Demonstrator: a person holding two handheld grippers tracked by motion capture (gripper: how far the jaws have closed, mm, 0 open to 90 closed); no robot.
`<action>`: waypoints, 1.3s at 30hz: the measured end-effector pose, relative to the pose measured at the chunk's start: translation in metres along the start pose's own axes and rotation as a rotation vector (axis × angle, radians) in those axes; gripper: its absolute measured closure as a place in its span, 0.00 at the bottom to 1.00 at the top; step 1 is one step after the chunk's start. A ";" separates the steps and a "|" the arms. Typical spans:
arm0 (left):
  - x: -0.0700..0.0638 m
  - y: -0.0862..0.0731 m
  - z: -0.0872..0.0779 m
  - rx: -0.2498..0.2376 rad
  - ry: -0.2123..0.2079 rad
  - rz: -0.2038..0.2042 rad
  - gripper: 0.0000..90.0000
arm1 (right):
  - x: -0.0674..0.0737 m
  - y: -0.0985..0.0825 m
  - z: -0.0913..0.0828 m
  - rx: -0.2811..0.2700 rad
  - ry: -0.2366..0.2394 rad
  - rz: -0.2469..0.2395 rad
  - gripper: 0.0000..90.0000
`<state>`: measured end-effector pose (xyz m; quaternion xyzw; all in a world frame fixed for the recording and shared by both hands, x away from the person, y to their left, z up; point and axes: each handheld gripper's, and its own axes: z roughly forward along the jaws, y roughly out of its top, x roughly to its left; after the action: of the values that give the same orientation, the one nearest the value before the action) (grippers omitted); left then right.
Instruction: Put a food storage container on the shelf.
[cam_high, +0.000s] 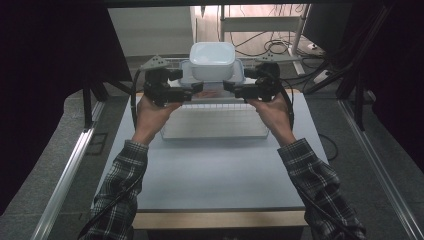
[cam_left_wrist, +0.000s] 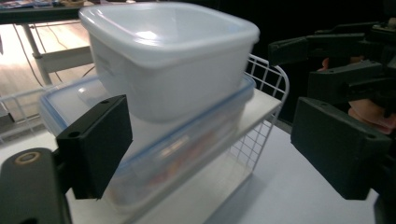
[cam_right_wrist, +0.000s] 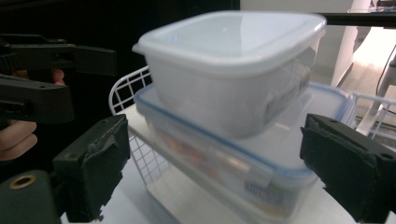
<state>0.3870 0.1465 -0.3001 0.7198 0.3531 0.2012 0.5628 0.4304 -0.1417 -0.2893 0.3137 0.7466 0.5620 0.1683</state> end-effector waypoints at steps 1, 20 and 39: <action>-0.003 -0.004 -0.001 -0.003 -0.003 0.001 0.11 | 0.001 -0.004 -0.002 -0.001 0.004 -0.006 0.08; -0.030 -0.101 -0.024 0.033 -0.056 -0.005 0.03 | 0.019 -0.085 -0.031 0.050 0.071 -0.058 0.01; -0.054 -0.162 -0.033 0.075 -0.037 0.067 0.01 | 0.016 -0.146 -0.054 0.107 0.055 -0.059 0.00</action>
<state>0.2829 0.1479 -0.4393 0.7553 0.3256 0.1935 0.5349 0.3453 -0.1956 -0.4093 0.2844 0.7888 0.5247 0.1471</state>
